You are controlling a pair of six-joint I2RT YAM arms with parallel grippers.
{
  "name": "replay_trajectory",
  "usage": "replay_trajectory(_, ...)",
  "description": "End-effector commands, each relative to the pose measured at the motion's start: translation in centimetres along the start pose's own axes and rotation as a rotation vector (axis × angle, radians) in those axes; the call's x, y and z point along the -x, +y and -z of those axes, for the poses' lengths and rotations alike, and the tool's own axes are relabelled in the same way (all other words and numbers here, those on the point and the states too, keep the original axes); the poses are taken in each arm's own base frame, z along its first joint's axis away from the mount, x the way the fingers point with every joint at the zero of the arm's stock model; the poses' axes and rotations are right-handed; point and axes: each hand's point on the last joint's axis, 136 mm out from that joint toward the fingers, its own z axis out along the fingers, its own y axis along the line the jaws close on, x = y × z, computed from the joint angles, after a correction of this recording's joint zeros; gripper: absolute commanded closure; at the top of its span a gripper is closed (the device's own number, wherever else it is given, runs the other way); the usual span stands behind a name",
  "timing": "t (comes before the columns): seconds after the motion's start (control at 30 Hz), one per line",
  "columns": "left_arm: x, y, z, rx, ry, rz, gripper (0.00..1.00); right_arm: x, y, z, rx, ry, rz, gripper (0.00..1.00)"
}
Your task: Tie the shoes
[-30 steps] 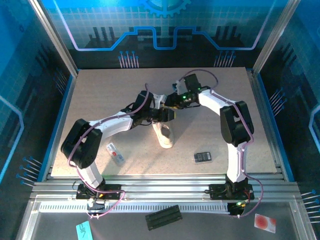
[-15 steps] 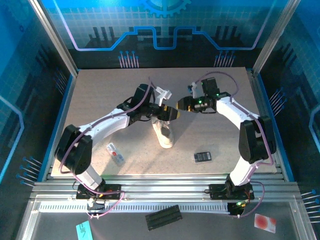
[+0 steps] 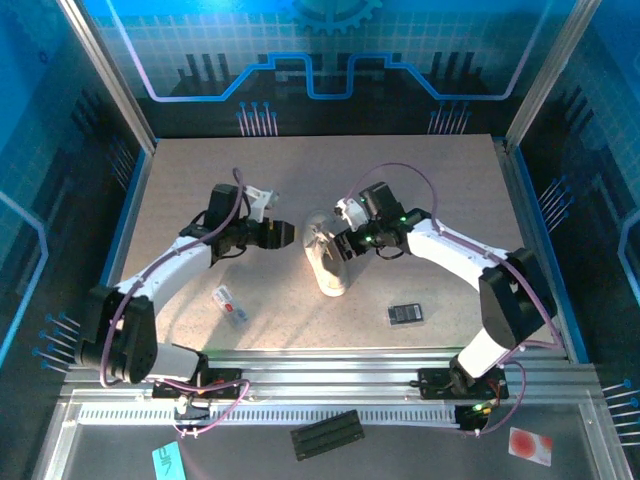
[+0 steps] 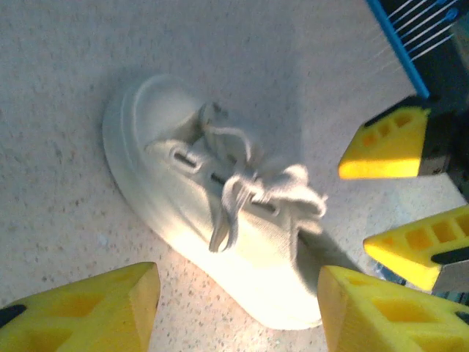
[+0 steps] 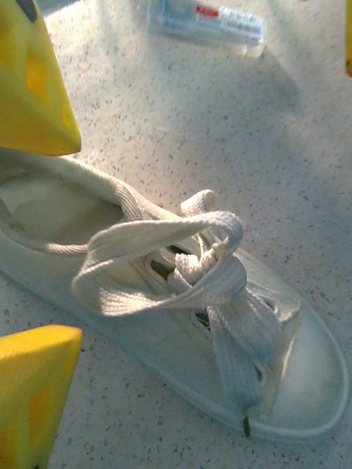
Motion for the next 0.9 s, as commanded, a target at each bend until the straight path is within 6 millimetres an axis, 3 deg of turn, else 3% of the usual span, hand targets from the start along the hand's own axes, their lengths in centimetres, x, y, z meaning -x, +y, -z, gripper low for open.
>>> replay_trajectory(0.0,-0.8,0.6,-1.0,0.001,0.005,-0.104,0.42,-0.3,-0.6,-1.3,-0.06,0.049,0.072,0.37)
replay_trajectory(0.1,-1.2,0.5,-1.8,0.004,0.016,-0.19,0.42,0.0,-1.8,-1.4,-0.125,0.052,0.077,0.47)
replay_trajectory(0.27,-1.8,-0.1,-3.1,0.013,0.103,-0.336,0.44,0.7,-2.5,-0.3,-0.18,0.005,0.112,0.86)
replay_trajectory(0.33,-2.1,-0.2,-3.8,0.023,0.136,-0.401,0.43,0.8,-2.9,0.2,-0.202,-0.008,0.124,0.92)
replay_trajectory(0.53,-2.7,-0.5,-5.8,0.037,0.195,-0.566,0.42,0.9,-4.6,0.7,-0.204,-0.013,0.096,1.0)
replay_trajectory(0.77,-3.8,1.0,-7.9,0.081,0.294,-0.642,0.41,0.9,-5.3,0.6,-0.169,-0.007,0.072,1.0)
replay_trajectory(0.87,-4.3,1.2,-8.5,0.082,0.328,-0.668,0.48,0.5,-5.8,0.3,-0.157,0.002,0.056,1.0)
